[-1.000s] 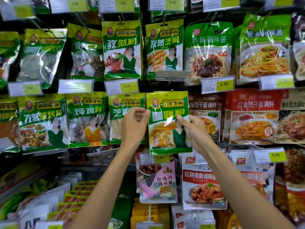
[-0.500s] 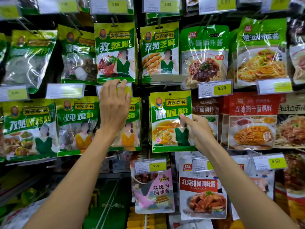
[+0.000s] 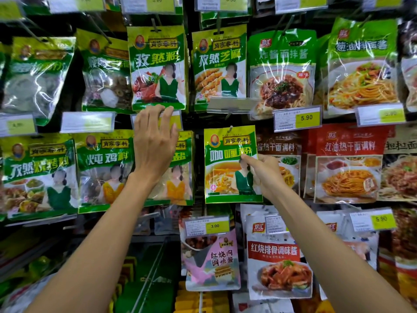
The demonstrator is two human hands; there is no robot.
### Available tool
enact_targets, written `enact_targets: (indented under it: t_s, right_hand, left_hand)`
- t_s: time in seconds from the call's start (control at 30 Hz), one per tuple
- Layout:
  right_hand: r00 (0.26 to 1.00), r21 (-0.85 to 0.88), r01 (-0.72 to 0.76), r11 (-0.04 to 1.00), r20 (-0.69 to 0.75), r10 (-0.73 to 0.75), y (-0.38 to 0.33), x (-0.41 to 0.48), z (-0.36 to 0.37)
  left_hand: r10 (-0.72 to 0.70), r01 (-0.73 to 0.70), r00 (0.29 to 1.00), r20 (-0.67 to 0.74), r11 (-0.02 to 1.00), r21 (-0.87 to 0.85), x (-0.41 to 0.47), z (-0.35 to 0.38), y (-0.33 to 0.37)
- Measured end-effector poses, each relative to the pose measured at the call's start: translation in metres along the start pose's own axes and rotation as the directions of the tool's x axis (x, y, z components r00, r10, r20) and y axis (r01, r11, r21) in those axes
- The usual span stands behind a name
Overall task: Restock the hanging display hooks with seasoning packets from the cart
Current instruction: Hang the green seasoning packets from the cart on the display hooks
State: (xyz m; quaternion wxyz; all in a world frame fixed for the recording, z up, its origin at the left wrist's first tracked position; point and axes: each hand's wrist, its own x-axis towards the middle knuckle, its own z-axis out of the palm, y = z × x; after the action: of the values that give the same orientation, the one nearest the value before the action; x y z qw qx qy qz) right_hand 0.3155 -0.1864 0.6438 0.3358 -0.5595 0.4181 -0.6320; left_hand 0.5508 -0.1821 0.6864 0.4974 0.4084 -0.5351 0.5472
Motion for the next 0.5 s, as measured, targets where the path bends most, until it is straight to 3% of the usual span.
enact_targets:
  t_s: [0.37,0.5]
  right_hand:
    - [0.974,-0.338,0.052,0.940,-0.189,-0.122,0.019,0.025,0.016]
    - [0.972,-0.452,0.064,0.890,-0.173,-0.158,0.024,0.022,0.011]
  left_hand:
    - [0.053,-0.053,0.998,0.026,0.998,-0.025,-0.002,-0.007,-0.003]
    - [0.045,-0.043,0.998,0.033,0.998,-0.054,-0.004,-0.014,0.001]
